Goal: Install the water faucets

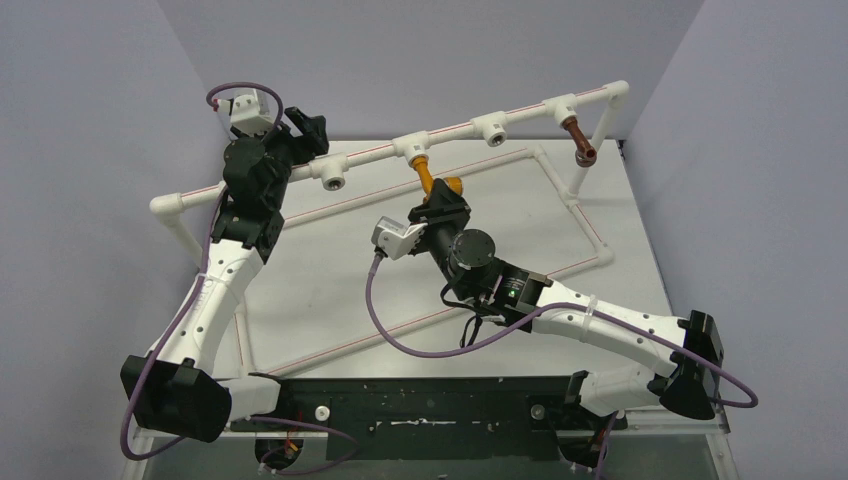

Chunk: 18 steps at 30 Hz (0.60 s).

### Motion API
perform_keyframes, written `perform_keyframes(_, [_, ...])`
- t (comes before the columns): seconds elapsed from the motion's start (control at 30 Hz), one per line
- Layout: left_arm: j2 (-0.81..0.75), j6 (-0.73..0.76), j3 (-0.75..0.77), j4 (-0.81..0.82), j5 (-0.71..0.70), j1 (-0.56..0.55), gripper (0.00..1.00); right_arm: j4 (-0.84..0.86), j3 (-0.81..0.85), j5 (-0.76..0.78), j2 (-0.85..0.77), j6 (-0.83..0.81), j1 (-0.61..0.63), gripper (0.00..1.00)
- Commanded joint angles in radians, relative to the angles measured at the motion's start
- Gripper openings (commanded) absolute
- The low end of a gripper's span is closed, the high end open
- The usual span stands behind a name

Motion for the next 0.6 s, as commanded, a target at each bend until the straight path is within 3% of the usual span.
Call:
perform_keyframes(0.0, [0.164,0.063,-0.157,-0.536,0.158,-0.073,0.74,0.148,0.042,-0.047,-0.01,0.522,-0.016,0.0])
perform_keyframes(0.3, [0.161,0.063,-0.157,-0.536,0.159,-0.073,0.74,0.241,-0.022,-0.062,-0.056,1.224,-0.103,0.0])
perform_keyframes(0.57, [0.156,0.063,-0.157,-0.536,0.164,-0.073,0.74,0.259,-0.061,-0.072,-0.06,1.597,-0.131,0.0])
